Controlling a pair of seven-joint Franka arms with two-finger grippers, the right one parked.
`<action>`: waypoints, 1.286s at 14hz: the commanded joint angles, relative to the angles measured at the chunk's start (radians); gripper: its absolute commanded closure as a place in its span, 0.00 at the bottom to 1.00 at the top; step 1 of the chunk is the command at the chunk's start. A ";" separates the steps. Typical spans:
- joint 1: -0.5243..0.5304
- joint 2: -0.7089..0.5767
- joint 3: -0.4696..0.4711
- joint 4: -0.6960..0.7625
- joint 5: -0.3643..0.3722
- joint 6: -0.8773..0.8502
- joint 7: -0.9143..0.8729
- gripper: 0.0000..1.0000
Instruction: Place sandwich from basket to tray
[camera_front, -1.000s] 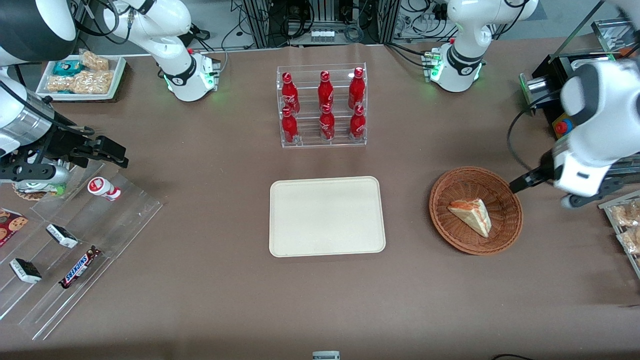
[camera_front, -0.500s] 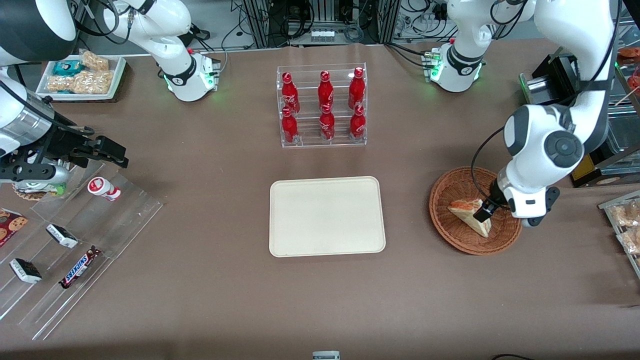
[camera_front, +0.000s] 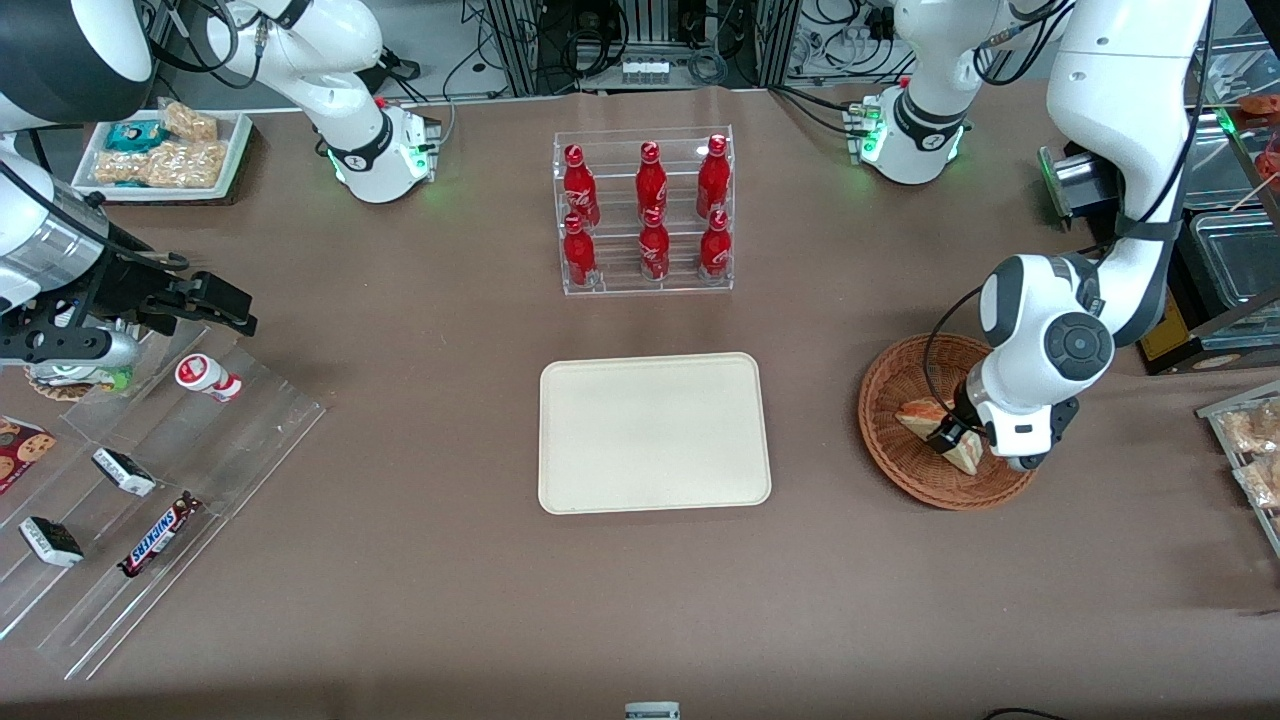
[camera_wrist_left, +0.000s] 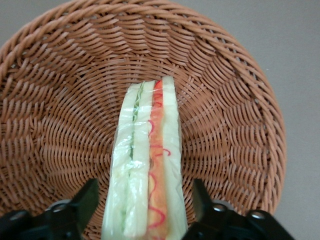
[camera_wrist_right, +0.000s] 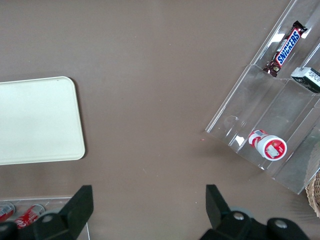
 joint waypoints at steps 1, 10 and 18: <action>-0.004 -0.029 0.001 0.028 0.022 -0.030 -0.021 1.00; -0.433 0.063 -0.010 0.501 0.146 -0.422 0.059 0.98; -0.591 0.301 -0.010 0.544 0.209 -0.089 0.116 0.96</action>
